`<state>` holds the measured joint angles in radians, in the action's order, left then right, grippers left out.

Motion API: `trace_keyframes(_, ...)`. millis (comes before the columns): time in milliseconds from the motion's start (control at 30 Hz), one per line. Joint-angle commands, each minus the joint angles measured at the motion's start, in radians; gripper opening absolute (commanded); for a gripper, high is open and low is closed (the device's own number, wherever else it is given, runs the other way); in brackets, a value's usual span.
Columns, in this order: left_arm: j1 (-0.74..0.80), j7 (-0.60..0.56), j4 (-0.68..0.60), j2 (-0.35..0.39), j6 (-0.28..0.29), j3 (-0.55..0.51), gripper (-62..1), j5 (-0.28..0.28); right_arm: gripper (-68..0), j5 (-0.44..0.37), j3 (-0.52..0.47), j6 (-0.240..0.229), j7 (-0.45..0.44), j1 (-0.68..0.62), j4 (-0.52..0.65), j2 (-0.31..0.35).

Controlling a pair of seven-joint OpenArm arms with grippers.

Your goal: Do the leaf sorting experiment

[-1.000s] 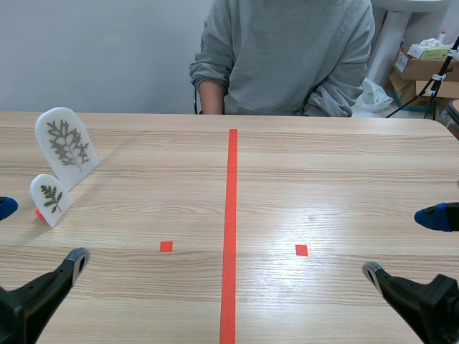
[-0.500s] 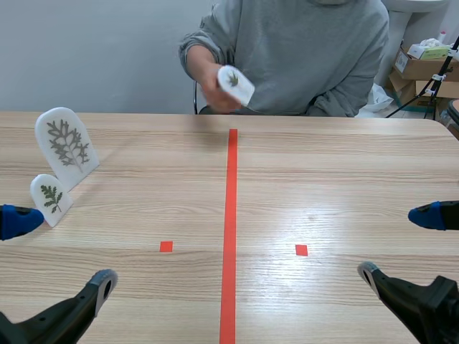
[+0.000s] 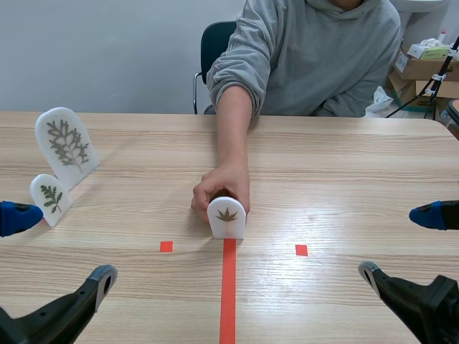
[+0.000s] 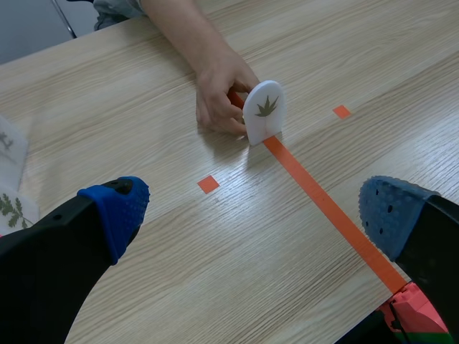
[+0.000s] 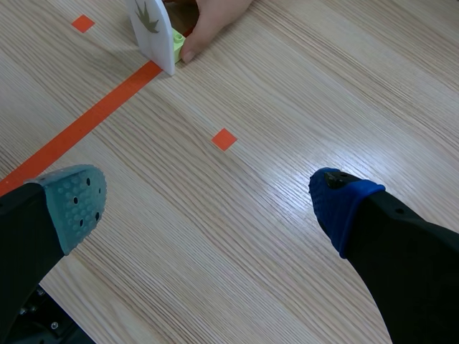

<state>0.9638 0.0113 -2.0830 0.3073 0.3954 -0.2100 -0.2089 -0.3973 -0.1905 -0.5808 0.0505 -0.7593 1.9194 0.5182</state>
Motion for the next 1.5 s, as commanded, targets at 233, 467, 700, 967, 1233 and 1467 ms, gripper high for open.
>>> trace_keyframes(233,-0.003,-0.013,-0.008,0.001,0.003,0.002,1.4,-0.007,-9.7,-0.015,-0.012,0.004,-0.012,0.014,0.01,0.002)
trace_keyframes(467,-0.003,-0.013,-0.008,0.001,0.003,0.002,1.4,-0.007,-9.7,-0.014,-0.012,0.004,-0.011,0.014,0.01,0.002)
trace_keyframes(700,-0.003,-0.01,-0.008,0.001,0.003,0.002,1.4,-0.007,-9.7,-0.014,-0.012,0.004,-0.011,0.014,0.01,0.002)
trace_keyframes(967,-0.003,-0.01,-0.008,0.001,0.003,0.002,1.4,-0.007,-9.8,-0.014,-0.012,0.011,0.003,0.014,0.01,0.002)
trace_keyframes(1233,-0.003,-0.01,-0.008,0.001,0.003,0.002,1.4,-0.007,-9.8,-0.014,-0.012,0.011,0.003,0.014,0.01,0.002)
trace_keyframes(1467,-0.003,-0.01,-0.008,0.001,0.003,0.002,1.4,-0.007,-9.8,-0.013,-0.012,0.011,0.015,0.014,0.01,0.002)
